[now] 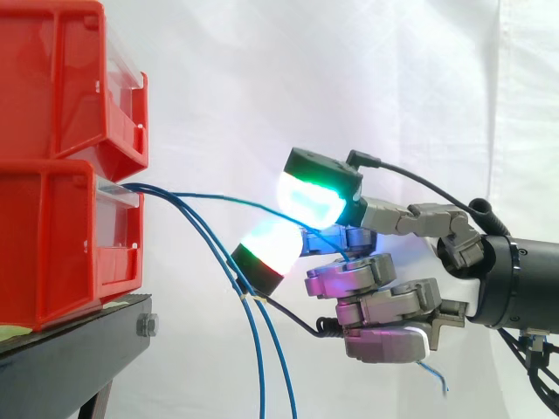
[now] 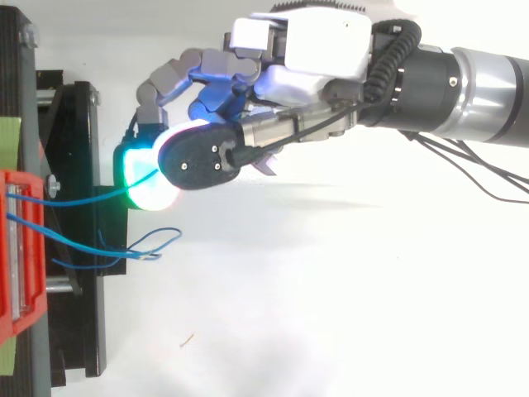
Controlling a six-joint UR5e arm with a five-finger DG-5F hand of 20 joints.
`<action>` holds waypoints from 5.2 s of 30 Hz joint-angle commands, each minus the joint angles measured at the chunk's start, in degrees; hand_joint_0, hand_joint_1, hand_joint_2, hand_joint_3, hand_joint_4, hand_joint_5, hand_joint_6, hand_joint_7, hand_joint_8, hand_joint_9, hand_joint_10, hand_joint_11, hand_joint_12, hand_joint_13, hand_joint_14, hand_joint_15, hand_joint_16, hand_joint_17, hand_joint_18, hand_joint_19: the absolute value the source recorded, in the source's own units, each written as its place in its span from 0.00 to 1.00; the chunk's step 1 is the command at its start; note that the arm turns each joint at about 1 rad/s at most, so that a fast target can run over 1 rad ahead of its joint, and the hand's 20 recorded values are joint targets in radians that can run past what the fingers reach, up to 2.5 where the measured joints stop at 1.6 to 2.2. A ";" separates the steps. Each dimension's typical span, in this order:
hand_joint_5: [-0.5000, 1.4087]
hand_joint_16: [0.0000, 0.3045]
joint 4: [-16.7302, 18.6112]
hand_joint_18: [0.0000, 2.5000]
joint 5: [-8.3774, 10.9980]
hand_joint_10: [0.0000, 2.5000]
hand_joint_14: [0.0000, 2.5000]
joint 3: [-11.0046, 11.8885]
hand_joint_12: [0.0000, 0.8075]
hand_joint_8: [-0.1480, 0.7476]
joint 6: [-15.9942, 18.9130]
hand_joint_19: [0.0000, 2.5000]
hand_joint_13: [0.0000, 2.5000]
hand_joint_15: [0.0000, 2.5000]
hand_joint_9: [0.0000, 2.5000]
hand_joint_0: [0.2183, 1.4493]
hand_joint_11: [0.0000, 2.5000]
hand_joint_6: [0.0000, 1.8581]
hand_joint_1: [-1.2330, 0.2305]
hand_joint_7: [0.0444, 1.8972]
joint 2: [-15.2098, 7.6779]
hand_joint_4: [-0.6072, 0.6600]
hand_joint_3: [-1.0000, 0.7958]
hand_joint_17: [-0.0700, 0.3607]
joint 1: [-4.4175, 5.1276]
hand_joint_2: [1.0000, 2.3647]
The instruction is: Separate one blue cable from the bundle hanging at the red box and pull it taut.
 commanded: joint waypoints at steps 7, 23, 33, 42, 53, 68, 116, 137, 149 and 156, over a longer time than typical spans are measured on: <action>0.15 0.16 0.04 0.73 0.01 1.00 1.00 0.00 0.48 0.54 -0.21 0.41 0.56 0.41 0.32 0.33 0.74 0.43 0.42 0.49 -0.11 0.59 0.38 0.41 0.07 0.01; 0.15 0.15 -0.14 0.73 0.01 1.00 1.00 0.00 0.47 0.52 -0.30 0.43 0.55 0.42 0.31 0.33 0.71 0.45 0.42 0.47 -0.02 0.58 0.34 0.40 0.24 0.01; 0.15 0.17 -0.31 0.73 0.01 1.00 1.00 0.00 0.48 0.54 -0.30 0.39 0.56 0.40 0.32 0.27 0.72 0.45 0.59 0.48 -0.11 0.60 0.28 0.43 0.24 0.00; 0.16 0.16 -0.22 0.71 0.01 1.00 1.00 0.00 0.49 0.53 -0.30 0.41 0.54 0.44 0.31 0.32 0.73 0.43 0.47 0.50 -0.11 0.59 0.43 0.41 0.24 0.01; 0.15 0.16 -0.31 0.70 0.01 1.00 1.00 0.00 0.49 0.53 -0.30 0.42 0.53 0.43 0.29 0.31 0.70 0.45 0.41 0.49 -0.11 0.61 0.35 0.41 0.24 0.01; 0.15 0.16 -0.22 0.71 0.01 1.00 1.00 0.00 0.48 0.51 -0.21 0.42 0.53 0.43 0.29 0.32 0.69 0.46 0.37 0.47 -0.02 0.61 0.51 0.42 0.33 0.02; 0.14 0.14 -0.31 0.66 0.01 1.00 1.00 -0.09 0.45 0.51 -0.21 0.57 0.46 0.43 0.21 0.37 0.64 0.47 0.32 0.46 -0.11 0.60 0.38 0.39 0.42 0.01; 0.16 0.16 -0.58 0.65 0.01 1.00 1.00 -0.09 0.48 0.54 -0.04 0.44 0.48 0.41 0.25 0.32 0.63 0.45 0.51 0.49 -0.02 0.61 0.47 0.42 0.42 0.01; 0.15 0.14 -0.66 0.65 -0.08 1.00 1.00 -0.09 0.45 0.53 -0.21 0.56 0.46 0.43 0.23 0.35 0.62 0.46 0.34 0.48 -0.11 0.61 0.39 0.39 0.42 0.01; 0.15 0.14 -0.66 0.66 -0.08 1.00 1.00 -0.18 0.45 0.52 -0.21 0.59 0.46 0.43 0.22 0.36 0.63 0.46 0.32 0.48 -0.11 0.61 0.36 0.39 0.33 0.01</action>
